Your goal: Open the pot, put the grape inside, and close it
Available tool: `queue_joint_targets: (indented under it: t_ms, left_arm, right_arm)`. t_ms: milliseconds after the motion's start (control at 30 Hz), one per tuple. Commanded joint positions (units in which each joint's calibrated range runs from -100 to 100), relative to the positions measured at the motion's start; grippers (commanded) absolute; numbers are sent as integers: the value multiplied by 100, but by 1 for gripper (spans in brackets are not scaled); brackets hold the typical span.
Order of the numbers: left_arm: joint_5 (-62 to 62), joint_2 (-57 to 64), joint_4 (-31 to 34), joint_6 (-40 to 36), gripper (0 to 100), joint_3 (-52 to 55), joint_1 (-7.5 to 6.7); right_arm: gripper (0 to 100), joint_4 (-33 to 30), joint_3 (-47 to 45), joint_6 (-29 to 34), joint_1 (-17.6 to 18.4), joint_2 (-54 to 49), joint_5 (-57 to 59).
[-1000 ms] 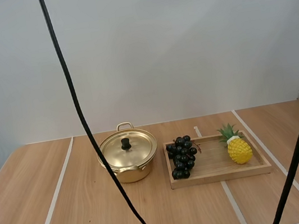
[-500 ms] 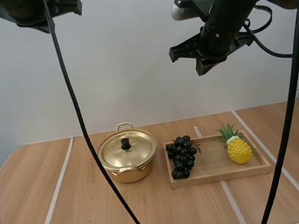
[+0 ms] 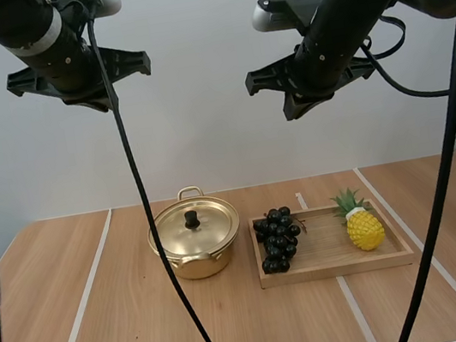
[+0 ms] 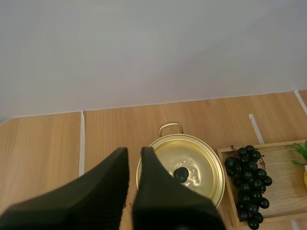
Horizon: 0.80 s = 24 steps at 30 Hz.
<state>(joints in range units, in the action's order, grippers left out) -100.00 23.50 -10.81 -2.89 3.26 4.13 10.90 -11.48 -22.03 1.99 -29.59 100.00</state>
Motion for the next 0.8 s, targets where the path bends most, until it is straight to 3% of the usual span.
queue_joint_targets:
  t_ms: [0, 33, 267, 533, 767]
  left_arm:
    - [0, 12, -149, -87, 78, 23, 1]
    - [0, 12, -198, -23, 100, 23, 1]
    - [0, 12, -330, 248, 100, 23, 1]
    - [0, 1, -660, 838, 100, 93, 1]
    - [0, 1, -820, 1335, 100, 1092, 1]
  right_arm:
    - [83, -126, -36, -79, 2, -98, 0]
    - [100, -40, -36, -79, 2, -98, 0]
    - [100, 599, -36, -70, 2, -98, 0]
    - [100, 599, -36, -70, 2, -98, 0]
    - [100, 525, -36, -70, 2, -98, 0]
